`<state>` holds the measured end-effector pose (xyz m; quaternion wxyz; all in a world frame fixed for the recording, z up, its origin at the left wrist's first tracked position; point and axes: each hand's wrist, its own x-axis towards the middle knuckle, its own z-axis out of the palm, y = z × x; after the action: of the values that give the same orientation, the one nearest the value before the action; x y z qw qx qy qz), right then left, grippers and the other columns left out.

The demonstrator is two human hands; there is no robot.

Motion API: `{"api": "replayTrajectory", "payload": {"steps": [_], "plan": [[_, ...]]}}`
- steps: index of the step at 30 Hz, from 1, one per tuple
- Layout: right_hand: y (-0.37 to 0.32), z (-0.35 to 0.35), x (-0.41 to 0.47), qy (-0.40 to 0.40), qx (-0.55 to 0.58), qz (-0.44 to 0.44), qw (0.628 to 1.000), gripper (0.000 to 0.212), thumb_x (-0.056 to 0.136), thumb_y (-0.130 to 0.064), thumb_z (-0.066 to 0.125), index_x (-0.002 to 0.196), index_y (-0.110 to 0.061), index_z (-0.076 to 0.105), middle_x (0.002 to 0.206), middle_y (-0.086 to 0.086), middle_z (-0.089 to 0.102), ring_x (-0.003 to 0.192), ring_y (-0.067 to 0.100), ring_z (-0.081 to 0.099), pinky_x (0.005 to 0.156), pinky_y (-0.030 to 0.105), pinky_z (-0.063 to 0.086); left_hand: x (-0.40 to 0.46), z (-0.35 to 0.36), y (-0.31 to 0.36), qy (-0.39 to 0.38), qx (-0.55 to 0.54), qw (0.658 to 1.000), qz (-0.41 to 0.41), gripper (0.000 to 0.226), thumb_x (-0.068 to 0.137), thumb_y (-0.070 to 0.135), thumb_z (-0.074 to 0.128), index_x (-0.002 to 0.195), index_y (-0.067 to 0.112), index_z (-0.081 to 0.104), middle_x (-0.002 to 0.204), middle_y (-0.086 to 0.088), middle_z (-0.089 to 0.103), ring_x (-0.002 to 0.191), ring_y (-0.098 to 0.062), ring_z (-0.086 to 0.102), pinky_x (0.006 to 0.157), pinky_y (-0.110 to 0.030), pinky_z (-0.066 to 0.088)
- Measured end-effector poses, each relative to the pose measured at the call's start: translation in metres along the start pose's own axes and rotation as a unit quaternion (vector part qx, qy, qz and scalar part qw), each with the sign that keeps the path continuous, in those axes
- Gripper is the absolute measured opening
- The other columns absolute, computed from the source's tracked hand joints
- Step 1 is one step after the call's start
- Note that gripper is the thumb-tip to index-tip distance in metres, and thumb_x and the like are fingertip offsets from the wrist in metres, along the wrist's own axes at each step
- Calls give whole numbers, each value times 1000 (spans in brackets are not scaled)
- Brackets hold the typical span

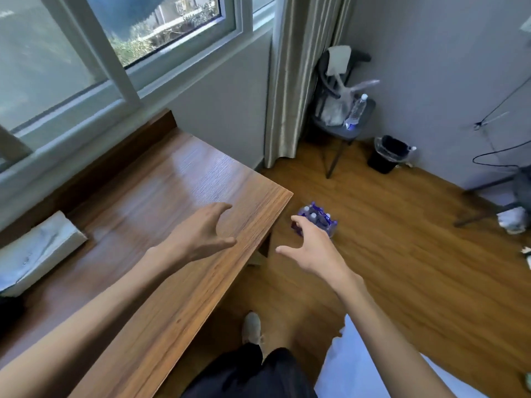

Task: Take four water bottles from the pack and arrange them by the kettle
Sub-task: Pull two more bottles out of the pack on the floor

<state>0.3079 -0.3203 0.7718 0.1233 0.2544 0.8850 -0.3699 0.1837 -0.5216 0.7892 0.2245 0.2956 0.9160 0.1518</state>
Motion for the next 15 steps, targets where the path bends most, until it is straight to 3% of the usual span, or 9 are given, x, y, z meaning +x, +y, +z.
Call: {"api": "replayTrajectory", "payload": {"steps": [15], "plan": [[102,-129,154,-5,59,99,993,81,86,-35,76,153,-19,34,153,1,43,141,19,37,105,32,37,237,6,125,-92,20,993,64,79,84,39,73,149,13,36,152,-7,42,139,-21,41,107,-30,38]]}}
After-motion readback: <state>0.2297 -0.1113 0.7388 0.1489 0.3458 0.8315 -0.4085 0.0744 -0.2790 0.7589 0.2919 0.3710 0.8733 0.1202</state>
